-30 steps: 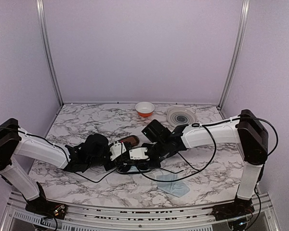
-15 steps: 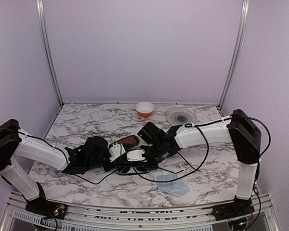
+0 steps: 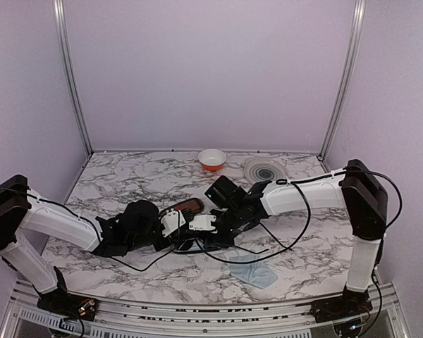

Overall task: Organize the sunglasses
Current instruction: Adjust the sunglasses in the sunglasses case.

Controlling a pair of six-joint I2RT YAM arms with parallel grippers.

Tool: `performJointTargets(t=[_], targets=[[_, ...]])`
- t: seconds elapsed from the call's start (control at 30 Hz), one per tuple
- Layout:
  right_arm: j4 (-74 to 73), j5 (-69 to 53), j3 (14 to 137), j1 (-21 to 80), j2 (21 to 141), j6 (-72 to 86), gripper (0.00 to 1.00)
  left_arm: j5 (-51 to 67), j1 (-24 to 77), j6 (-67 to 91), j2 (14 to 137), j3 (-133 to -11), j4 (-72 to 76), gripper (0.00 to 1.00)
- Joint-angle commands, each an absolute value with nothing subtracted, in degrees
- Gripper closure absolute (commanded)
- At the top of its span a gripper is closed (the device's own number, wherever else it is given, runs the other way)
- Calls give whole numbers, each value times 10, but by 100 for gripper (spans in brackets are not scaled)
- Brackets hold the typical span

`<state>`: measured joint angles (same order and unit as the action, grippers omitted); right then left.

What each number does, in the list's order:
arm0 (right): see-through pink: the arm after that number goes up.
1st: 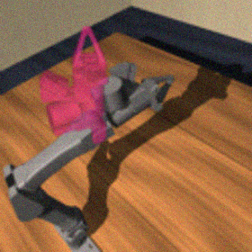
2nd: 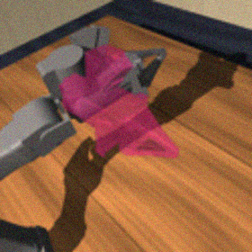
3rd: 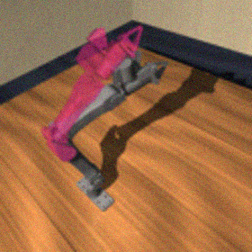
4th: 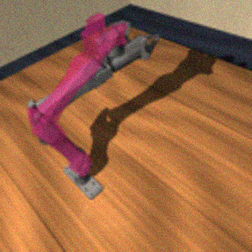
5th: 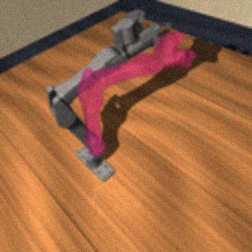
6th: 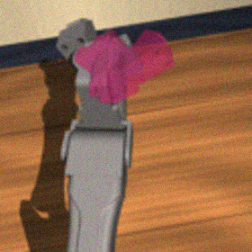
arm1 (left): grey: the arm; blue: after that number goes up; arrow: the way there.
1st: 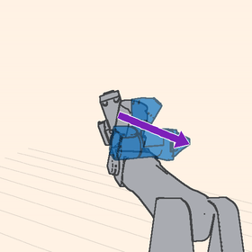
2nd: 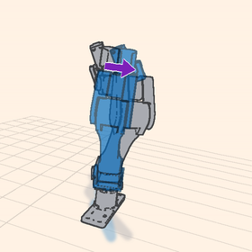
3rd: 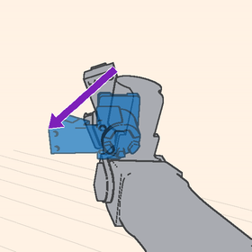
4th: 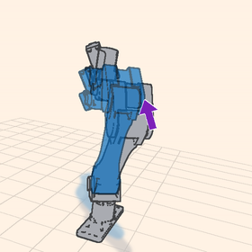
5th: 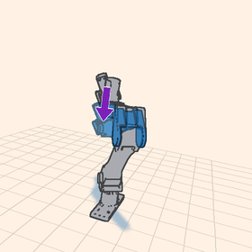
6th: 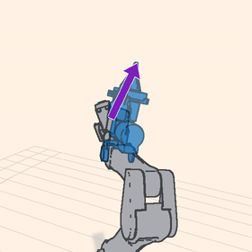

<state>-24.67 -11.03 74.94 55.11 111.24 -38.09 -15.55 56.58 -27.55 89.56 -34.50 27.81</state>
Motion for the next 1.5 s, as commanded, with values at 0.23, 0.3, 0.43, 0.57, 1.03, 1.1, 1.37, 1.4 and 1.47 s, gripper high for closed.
performJointTargets(t=[0.23, 0.3, 0.43, 0.57, 1.03, 1.1, 1.37, 1.4, 1.47], targets=[[-211, -92, 709, 547, 1009, -372, 42, -149, 572, -287, 896, -339, 296, 100], [-188, -93, 680, 547, 983, -373, 40, -148, 572, -287, 899, -341, 296, 100], [-146, -104, 629, 546, 944, -363, 35, -149, 572, -286, 904, -339, 296, 100], [-130, -115, 603, 547, 932, -349, 0, -147, 573, -285, 908, -337, 296, 100], [19, -20, 538, 548, 870, -289, 0, -142, 573, -279, 896, -318, 295, 100], [9, -48, 546, 544, 867, -263, 0, -143, 573, -280, 889, -313, 295, 100], [74, -120, 470, 550, 850, -299, 0, -151, 579, -285, 872, -297, 297, 100], [70, -102, 474, 555, 858, -301, 0, -151, 579, -285, 872, -297, 296, 100], [58, -73, 480, 569, 876, -319, 0, -150, 580, -285, 873, -297, 297, 100]])
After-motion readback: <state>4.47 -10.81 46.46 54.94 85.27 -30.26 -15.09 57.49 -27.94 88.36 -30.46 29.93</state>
